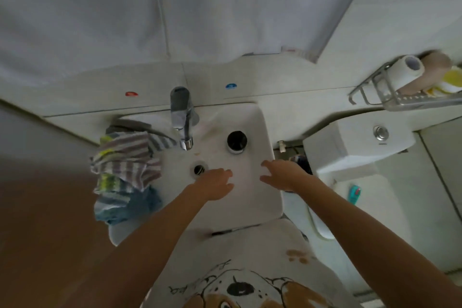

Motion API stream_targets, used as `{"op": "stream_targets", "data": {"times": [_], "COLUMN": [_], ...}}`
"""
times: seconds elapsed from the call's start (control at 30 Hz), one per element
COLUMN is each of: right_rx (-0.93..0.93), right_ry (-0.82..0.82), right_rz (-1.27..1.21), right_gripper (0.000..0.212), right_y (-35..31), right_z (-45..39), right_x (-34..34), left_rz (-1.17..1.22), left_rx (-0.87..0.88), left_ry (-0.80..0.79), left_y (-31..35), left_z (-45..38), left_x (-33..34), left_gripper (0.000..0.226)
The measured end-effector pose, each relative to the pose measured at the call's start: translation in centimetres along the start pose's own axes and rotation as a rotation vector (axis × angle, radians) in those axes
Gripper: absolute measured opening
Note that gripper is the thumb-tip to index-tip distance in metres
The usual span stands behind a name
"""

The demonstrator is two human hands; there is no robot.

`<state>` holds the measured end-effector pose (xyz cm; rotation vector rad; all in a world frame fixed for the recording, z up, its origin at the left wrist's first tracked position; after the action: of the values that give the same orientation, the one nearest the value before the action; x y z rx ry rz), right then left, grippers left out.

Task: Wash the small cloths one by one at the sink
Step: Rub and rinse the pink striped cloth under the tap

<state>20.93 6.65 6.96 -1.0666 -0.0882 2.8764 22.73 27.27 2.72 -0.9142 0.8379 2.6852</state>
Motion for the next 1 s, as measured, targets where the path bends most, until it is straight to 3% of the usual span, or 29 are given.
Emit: {"op": "stream_targets", "data": {"times": [0.2,0.57,0.7,1.0], "right_rx": [-0.063,-0.135,-0.085,-0.040], "right_ry": [-0.040,-0.143,-0.176,-0.134], "right_rz": [0.030,-0.023,-0.142,-0.140], "right_gripper": [0.056,0.056,0.057,0.058], "right_y": [-5.3,-10.3,-12.0,-14.9], "right_z": [-1.9,-6.0,-6.9,-7.0], "right_x": [0.0,1.2,2.4,3.9], "left_rz": [0.135,0.138,0.178,0.110], "left_rx": [-0.144,-0.302,-0.296,-0.198], "left_ry": [-0.028,0.005,0.029,0.068], "left_y": [-5.7,-10.5,-11.9,-13.7], "left_z": [2.1,4.2,4.6,4.9], "left_x": [0.7,1.7,1.9,1.5], "left_gripper": [0.053,0.049,0.047,0.049]}}
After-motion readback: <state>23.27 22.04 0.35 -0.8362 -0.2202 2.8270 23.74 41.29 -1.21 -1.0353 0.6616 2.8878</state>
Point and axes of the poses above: each hand's wrist, its own z-axis away from the middle knuckle, its own x-axis out of the palm, y = z × x, the point moved 1 cm from there along -z, towards the middle knuckle, and after that the axes turned 4 degrees about x, right-handed, at the moved point
